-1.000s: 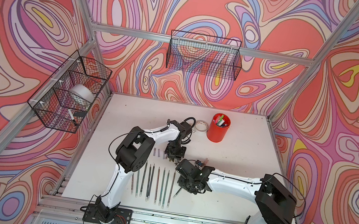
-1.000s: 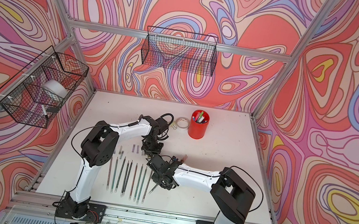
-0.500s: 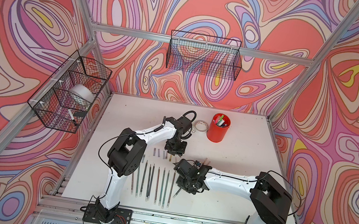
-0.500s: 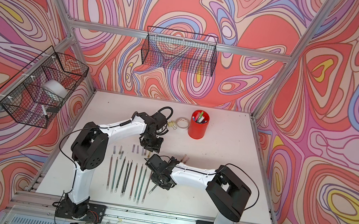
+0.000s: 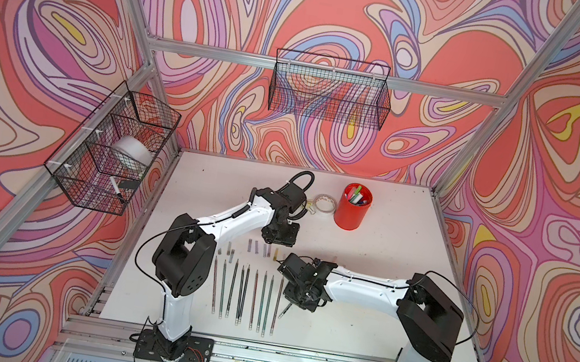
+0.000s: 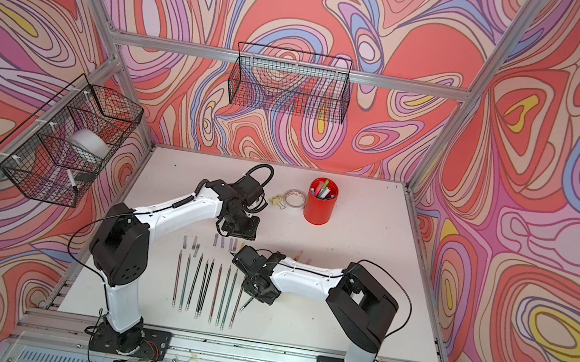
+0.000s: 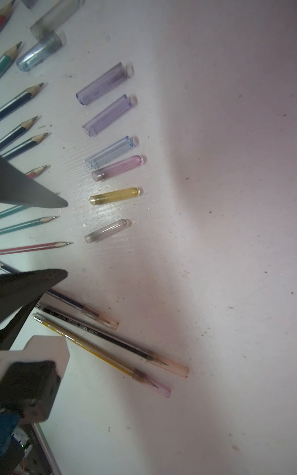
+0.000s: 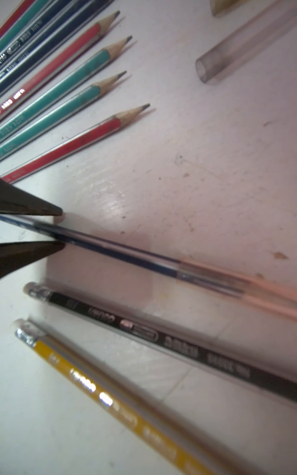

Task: Remove the protective cover of the pencils
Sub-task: Pick up the pencil from the center of the board.

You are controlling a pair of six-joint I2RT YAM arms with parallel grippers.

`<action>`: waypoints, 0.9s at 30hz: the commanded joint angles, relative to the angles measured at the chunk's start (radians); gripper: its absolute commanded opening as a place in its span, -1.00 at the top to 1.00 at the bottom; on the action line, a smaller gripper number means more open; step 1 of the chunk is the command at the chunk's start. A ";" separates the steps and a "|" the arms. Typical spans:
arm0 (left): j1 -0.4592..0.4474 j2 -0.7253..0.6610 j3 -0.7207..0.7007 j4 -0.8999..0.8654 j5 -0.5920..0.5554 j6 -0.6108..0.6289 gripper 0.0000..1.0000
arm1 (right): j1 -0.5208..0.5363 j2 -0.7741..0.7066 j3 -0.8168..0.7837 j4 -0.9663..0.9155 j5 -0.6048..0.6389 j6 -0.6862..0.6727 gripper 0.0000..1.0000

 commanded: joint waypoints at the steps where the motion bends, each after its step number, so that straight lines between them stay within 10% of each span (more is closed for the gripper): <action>1: -0.003 -0.051 -0.028 0.039 -0.044 0.004 0.15 | -0.010 0.073 -0.026 -0.030 0.004 -0.011 0.68; 27: 0.033 -0.274 -0.189 0.256 0.032 -0.016 0.06 | -0.018 -0.159 -0.008 0.047 0.150 -0.241 0.94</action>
